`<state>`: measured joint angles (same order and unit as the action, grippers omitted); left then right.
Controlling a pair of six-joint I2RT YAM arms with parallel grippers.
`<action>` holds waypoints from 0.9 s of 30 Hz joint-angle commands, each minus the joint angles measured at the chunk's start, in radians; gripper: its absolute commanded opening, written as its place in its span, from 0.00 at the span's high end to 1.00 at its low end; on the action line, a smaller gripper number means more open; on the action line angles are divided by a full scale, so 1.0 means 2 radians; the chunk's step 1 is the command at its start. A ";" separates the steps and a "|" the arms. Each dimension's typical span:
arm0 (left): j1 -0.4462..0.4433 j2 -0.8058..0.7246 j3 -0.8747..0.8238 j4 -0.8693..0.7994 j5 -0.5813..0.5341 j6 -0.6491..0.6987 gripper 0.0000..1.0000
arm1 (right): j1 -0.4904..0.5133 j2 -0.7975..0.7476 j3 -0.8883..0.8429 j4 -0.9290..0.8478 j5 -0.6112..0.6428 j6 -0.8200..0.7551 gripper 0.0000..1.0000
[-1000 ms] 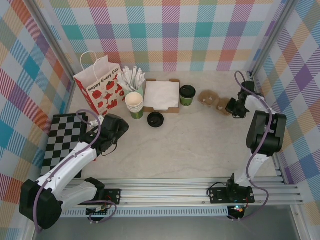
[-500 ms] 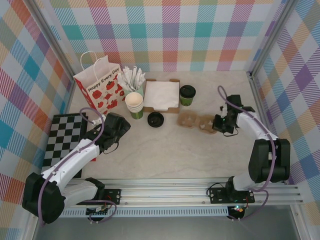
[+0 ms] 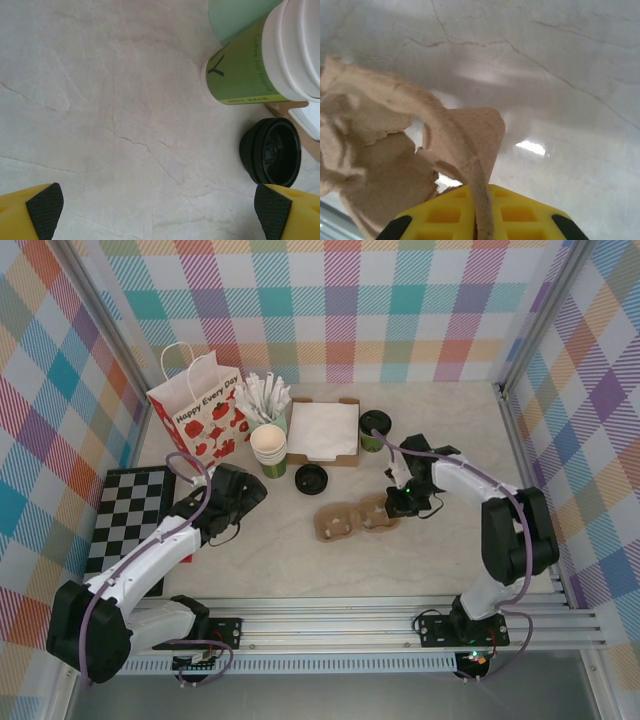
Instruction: Pack the takeout coffee
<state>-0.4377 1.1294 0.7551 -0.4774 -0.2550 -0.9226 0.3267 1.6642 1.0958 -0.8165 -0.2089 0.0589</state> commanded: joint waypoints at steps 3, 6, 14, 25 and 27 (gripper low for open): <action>0.008 0.001 0.050 -0.118 -0.081 -0.001 0.00 | 0.026 -0.007 0.046 0.000 0.131 0.017 0.48; 0.021 -0.010 0.070 -0.188 -0.157 -0.026 0.00 | 0.064 -0.039 0.058 -0.003 0.232 0.080 0.25; 0.099 -0.054 0.106 -0.198 -0.156 0.023 0.00 | 0.164 -0.098 0.015 0.067 0.243 0.241 0.00; 0.211 0.064 0.338 -0.196 -0.046 0.136 0.00 | 0.210 -0.119 0.054 0.065 0.456 0.186 0.00; 0.238 0.106 0.395 -0.220 -0.024 0.134 0.00 | 0.210 -0.128 0.050 0.065 0.480 0.188 0.00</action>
<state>-0.0277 1.2629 1.4391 -0.8673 -0.3893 -0.6914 0.7467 1.4536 1.1915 -0.7048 0.6403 0.4667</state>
